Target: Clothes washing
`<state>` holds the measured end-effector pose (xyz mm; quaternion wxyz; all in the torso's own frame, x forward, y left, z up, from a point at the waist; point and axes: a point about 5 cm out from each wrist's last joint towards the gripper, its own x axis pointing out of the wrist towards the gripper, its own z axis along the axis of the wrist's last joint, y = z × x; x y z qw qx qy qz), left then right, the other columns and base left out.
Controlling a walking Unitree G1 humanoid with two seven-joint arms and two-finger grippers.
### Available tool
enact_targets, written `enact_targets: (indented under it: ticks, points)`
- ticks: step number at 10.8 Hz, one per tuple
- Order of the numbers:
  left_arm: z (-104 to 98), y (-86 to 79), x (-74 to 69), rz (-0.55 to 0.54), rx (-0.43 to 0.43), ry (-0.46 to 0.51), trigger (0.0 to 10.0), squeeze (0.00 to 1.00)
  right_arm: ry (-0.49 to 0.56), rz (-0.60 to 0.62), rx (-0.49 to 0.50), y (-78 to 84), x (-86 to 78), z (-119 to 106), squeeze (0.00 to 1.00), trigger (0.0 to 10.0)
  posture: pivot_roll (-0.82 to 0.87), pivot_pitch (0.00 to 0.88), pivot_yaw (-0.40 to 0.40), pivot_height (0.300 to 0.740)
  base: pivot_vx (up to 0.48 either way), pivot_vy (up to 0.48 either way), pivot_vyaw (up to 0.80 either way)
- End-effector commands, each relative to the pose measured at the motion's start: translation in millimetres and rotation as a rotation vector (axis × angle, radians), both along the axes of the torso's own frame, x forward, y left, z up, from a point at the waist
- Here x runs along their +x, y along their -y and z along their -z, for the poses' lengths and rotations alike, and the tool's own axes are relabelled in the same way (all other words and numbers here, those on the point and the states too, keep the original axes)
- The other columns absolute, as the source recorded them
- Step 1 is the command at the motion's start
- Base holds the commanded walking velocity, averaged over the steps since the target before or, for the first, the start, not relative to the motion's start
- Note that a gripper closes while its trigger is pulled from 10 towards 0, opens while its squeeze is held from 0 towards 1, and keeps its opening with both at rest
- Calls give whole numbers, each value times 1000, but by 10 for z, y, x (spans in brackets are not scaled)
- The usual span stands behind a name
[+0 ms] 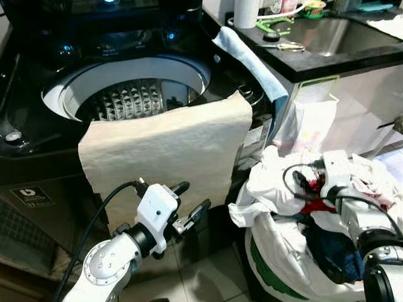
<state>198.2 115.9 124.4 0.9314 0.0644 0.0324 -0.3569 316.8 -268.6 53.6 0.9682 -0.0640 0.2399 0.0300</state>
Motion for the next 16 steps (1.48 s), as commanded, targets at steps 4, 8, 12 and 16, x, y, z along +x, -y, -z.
enact_targets:
  ticks: [4,8,12,16]
  points:
    - [-6,-29,-26,8,7,3,10000,0,75,24,2,-14,103,-119,0,0,21,14,26,719,0,0,0]
    - [0,-28,-14,8,17,11,10000,0,82,32,-4,7,100,-120,0,0,20,8,28,719,0,0,0]
    - [-30,-40,-4,-2,36,19,10000,0,93,42,0,-13,113,-122,0,10000,38,24,26,719,0,0,0]
    - [-99,-56,9,-3,45,32,10000,0,159,103,233,-72,190,-209,1000,10000,44,26,31,719,0,0,0]
